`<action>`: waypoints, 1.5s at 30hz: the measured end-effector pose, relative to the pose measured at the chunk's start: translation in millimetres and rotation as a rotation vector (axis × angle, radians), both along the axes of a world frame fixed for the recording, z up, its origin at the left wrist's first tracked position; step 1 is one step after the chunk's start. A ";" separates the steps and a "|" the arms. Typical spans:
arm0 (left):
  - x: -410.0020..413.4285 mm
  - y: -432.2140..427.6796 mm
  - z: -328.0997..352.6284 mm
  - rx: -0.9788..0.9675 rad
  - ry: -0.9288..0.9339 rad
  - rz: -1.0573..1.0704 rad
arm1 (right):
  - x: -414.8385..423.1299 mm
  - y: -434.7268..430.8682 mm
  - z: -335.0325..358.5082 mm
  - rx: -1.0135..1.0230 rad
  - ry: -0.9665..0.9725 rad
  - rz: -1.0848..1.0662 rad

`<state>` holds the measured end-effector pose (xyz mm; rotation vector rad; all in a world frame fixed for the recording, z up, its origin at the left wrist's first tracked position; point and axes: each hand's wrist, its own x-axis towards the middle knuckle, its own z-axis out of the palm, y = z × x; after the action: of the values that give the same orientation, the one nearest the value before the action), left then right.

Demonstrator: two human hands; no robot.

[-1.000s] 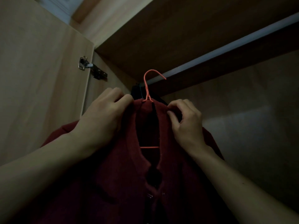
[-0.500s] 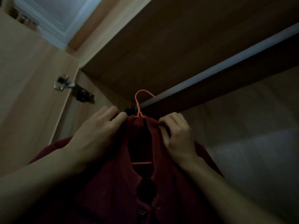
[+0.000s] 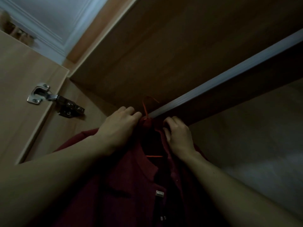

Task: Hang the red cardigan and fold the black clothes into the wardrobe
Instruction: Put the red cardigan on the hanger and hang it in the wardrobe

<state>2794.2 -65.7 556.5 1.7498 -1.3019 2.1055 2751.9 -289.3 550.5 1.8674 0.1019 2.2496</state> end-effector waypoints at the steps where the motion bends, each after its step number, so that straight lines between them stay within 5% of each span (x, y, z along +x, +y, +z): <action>1: -0.3 -3.6 0.2 0.000 0.019 0.007 | 3.9 -2.7 0.6 0.011 0.012 -0.003; 16: 1.4 -47.2 -40.1 -0.036 0.093 0.084 | 30.9 -30.4 -36.6 0.248 -0.009 0.213; 21: -9.8 -28.9 -70.7 0.001 0.166 0.343 | 30.0 -29.9 -74.3 0.208 0.158 0.293; 30: -1.7 49.7 -207.4 -0.001 0.206 0.475 | 12.4 -39.8 -209.2 0.387 0.456 -0.146; 45: 28.1 -27.2 -287.6 0.114 0.388 0.576 | 29.1 -4.8 -319.1 0.429 0.708 -0.044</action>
<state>2822.3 -92.8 268.9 2.6666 -0.8976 1.7836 2781.0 -294.0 231.4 2.7761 -0.3331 1.5571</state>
